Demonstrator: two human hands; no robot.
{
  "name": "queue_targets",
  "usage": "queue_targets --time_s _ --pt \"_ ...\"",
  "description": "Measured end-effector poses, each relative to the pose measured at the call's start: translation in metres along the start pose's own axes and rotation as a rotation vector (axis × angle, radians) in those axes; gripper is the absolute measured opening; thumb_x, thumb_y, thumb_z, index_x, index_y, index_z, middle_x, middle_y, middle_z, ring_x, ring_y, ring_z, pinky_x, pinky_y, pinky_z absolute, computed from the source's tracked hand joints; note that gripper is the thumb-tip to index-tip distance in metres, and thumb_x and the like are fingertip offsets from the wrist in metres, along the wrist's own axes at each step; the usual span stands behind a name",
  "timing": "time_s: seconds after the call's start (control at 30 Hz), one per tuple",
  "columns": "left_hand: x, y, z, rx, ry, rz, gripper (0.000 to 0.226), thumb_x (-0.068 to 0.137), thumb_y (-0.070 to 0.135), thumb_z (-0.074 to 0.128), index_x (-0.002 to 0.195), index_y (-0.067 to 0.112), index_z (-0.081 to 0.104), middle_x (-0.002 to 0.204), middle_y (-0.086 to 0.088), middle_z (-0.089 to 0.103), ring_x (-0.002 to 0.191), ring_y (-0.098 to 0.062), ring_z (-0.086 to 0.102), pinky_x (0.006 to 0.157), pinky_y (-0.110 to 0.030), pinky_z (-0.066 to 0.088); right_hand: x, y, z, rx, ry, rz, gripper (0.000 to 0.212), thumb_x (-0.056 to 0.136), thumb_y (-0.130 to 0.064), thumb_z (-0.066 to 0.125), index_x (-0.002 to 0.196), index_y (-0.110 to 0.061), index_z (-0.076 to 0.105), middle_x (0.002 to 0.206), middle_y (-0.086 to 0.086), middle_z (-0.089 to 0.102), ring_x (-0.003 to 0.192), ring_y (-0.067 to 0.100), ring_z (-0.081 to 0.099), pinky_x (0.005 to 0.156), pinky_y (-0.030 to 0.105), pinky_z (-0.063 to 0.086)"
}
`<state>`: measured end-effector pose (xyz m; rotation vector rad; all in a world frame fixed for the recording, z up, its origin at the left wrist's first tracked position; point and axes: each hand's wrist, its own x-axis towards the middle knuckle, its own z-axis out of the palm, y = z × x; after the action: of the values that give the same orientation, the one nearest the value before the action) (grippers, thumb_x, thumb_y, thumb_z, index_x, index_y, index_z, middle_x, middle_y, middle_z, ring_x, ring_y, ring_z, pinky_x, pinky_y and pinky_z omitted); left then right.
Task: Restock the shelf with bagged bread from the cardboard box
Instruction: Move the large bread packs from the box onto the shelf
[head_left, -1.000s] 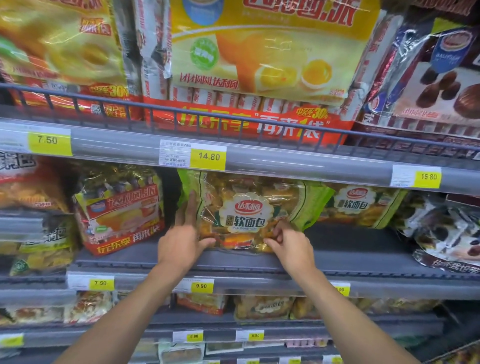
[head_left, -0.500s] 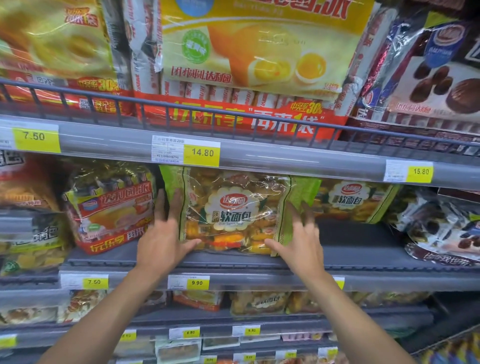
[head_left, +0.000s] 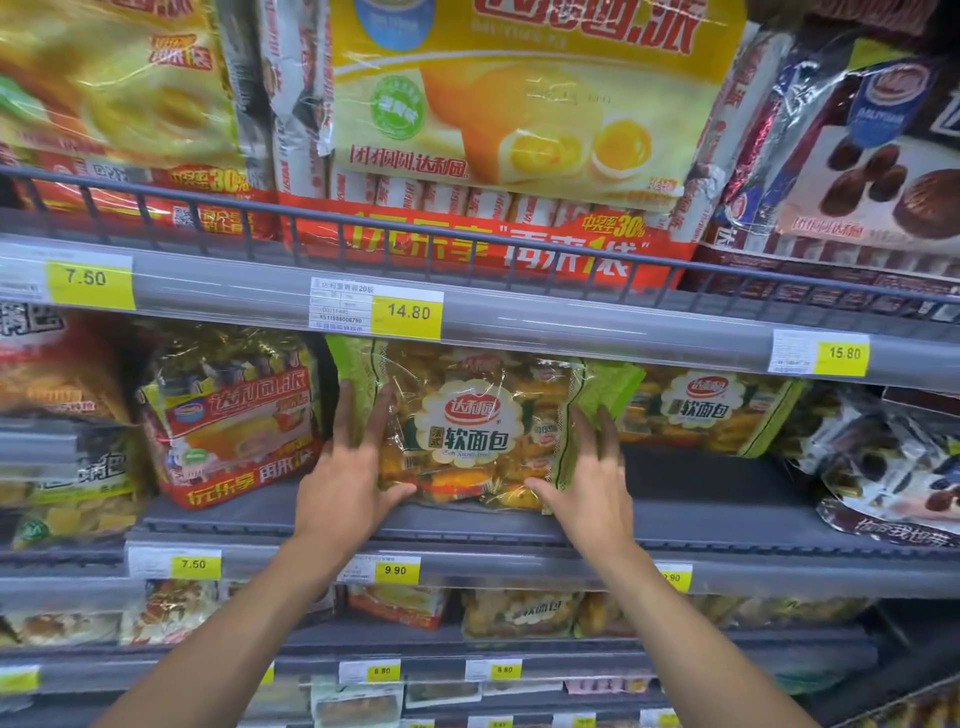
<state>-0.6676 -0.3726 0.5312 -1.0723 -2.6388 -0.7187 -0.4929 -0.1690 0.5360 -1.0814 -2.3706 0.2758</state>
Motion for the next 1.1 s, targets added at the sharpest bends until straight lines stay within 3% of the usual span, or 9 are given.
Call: queue_targets --time_s 0.17,0.3,0.43,0.6,0.73,0.83,1.03,1.1 --pt "-0.004 -0.001 -0.002 -0.012 -0.009 -0.003 0.129 0.075 0.058 0.08 0.15 0.052 -0.025 0.166 0.003 -0.028 0.125 -0.042 0.059 0.071 -0.047 0.064 -0.003 0.0 -0.006 -0.05 -0.018 -0.004 0.111 0.071 -0.059 0.083 0.155 -0.041 0.012 0.167 -0.002 0.006 0.148 0.032 0.03 0.085 0.049 0.061" --pt "-0.011 -0.008 -0.006 0.008 0.013 0.011 0.125 0.077 0.057 0.077 0.153 0.048 -0.022 0.169 -0.004 -0.011 0.137 -0.046 0.045 0.091 -0.051 0.056 -0.009 -0.002 -0.013 -0.071 -0.013 -0.016 0.109 0.074 -0.056 0.082 0.157 -0.038 0.012 0.167 0.0 0.007 0.145 0.033 0.034 0.093 0.048 0.058" --pt "-0.022 -0.015 -0.009 0.075 0.089 0.11 0.114 0.079 0.057 0.075 0.161 0.035 0.0 0.167 -0.016 0.012 0.149 -0.041 0.025 0.115 -0.056 0.038 -0.027 -0.001 -0.019 -0.058 0.001 -0.047 0.102 0.079 -0.055 0.079 0.155 -0.035 0.014 0.164 0.007 0.014 0.145 0.033 0.032 0.101 0.05 0.051" --pt "-0.041 -0.006 -0.007 0.149 0.075 0.19 0.101 0.081 0.054 0.075 0.159 0.028 0.018 0.156 -0.017 0.031 0.148 -0.039 0.027 0.117 -0.062 0.028 -0.059 0.005 -0.028 -0.035 0.007 -0.048 0.097 0.085 -0.056 0.072 0.16 -0.028 0.015 0.167 0.008 0.013 0.15 0.031 0.026 0.109 0.052 0.043" --pt "-0.059 0.011 0.001 0.14 0.043 0.292 0.101 0.082 0.055 0.073 0.161 0.031 0.014 0.166 -0.013 0.019 0.154 -0.036 0.016 0.121 -0.062 0.018 -0.089 0.026 -0.043 -0.024 0.008 -0.043 0.099 0.087 -0.06 0.068 0.161 -0.033 0.008 0.169 -0.003 0.003 0.153 0.023 0.018 0.116 0.051 0.034" --pt "-0.071 0.031 0.009 0.123 0.018 0.408 0.101 0.082 0.057 0.072 0.161 0.031 0.015 0.169 -0.011 0.011 0.156 -0.033 0.01 0.121 -0.063 0.02 -0.113 0.052 -0.056 -0.063 -0.007 -0.019 0.099 0.086 -0.066 0.064 0.161 -0.034 0.007 0.169 -0.004 0.003 0.153 0.022 0.018 0.118 0.049 0.032" --pt "-0.11 0.084 0.041 0.071 -0.12 0.727 0.098 0.084 0.065 0.064 0.161 0.034 0.013 0.169 -0.008 0.012 0.156 -0.032 0.009 0.12 -0.061 0.024 -0.185 0.129 -0.09 -0.104 -0.037 0.057 0.097 0.083 -0.075 0.057 0.16 -0.037 0.013 0.169 -0.006 0.005 0.153 0.022 0.021 0.117 0.05 0.031" --pt "-0.128 0.106 0.05 0.063 -0.149 0.847 0.087 0.087 0.07 0.05 0.16 0.034 0.019 0.168 -0.007 0.019 0.156 -0.033 0.012 0.119 -0.062 0.026 -0.216 0.159 -0.102 -0.127 -0.049 0.102 0.097 0.082 -0.076 0.058 0.16 -0.034 0.018 0.168 -0.005 0.01 0.152 0.021 0.024 0.116 0.049 0.034"
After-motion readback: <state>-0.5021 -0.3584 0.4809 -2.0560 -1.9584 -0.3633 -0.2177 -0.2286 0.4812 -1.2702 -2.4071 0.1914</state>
